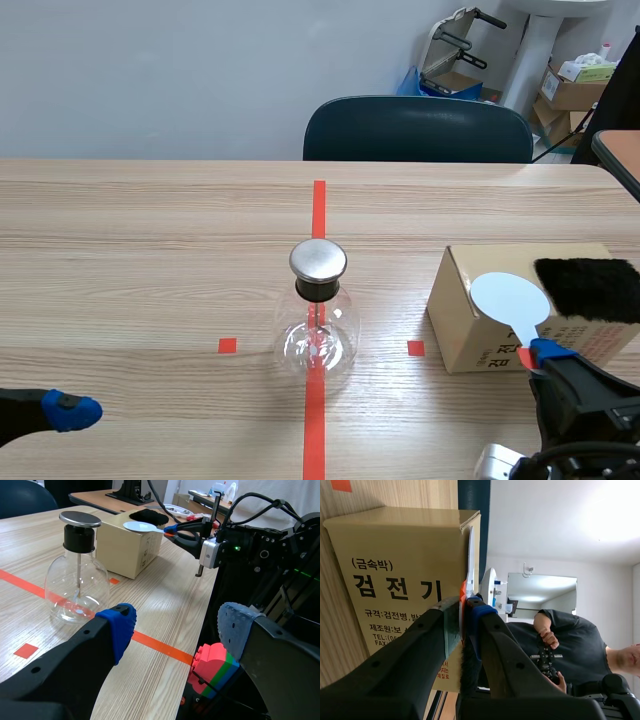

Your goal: Do the electroscope experiment

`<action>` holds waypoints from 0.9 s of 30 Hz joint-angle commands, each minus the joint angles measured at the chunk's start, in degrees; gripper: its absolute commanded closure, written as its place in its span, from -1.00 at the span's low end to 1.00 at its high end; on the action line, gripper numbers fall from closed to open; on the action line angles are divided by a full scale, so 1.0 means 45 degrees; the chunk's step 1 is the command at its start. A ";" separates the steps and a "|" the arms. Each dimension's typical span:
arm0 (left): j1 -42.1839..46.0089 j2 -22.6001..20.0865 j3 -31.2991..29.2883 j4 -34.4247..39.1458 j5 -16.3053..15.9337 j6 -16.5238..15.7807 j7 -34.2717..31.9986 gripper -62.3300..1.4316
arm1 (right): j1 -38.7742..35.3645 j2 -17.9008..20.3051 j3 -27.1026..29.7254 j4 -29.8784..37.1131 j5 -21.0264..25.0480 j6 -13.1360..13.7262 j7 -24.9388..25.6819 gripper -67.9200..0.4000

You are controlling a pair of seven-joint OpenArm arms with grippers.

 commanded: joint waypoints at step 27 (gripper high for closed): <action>-0.0044 0.0034 -0.0015 0.0165 -0.0068 -0.0068 -0.0185 -0.23 | 0.0010 0.0165 0.0034 0.0219 0.0044 -0.0738 -0.0058 -1.00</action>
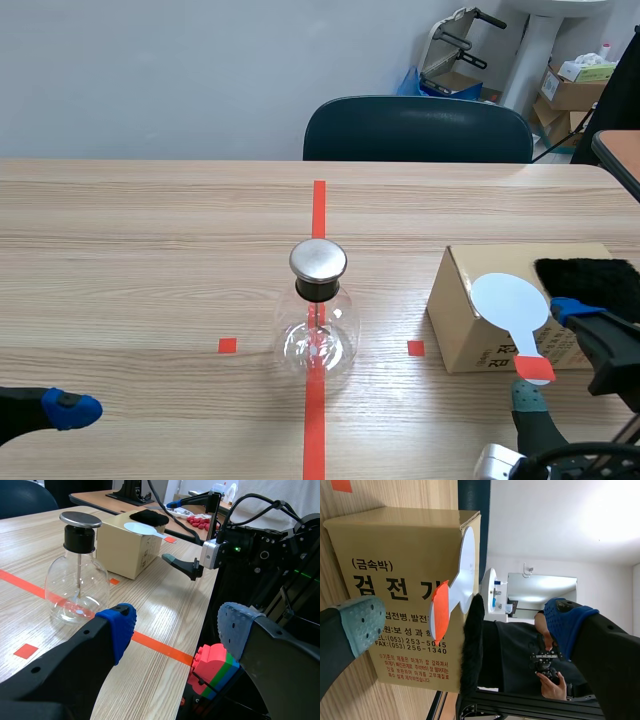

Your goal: Do the electroscope experiment

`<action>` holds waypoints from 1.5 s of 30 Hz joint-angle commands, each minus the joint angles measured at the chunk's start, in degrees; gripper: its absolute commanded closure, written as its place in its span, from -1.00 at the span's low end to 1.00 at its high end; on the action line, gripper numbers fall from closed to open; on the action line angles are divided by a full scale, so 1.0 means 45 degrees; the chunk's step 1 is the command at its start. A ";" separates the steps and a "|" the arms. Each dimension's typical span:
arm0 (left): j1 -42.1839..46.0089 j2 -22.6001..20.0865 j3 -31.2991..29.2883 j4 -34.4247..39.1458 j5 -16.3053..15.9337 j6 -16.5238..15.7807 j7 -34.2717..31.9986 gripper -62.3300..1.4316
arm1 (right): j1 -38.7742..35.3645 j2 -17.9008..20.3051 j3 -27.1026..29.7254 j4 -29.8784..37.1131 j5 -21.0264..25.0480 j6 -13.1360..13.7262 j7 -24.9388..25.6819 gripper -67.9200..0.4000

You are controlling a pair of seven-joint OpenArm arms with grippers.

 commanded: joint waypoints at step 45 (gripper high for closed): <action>-0.0039 0.0029 -0.0039 0.0151 -0.0034 -0.0034 -0.0427 -0.22 | 0.0010 0.0165 0.0034 0.0223 0.0049 -0.0738 -0.0058 -1.00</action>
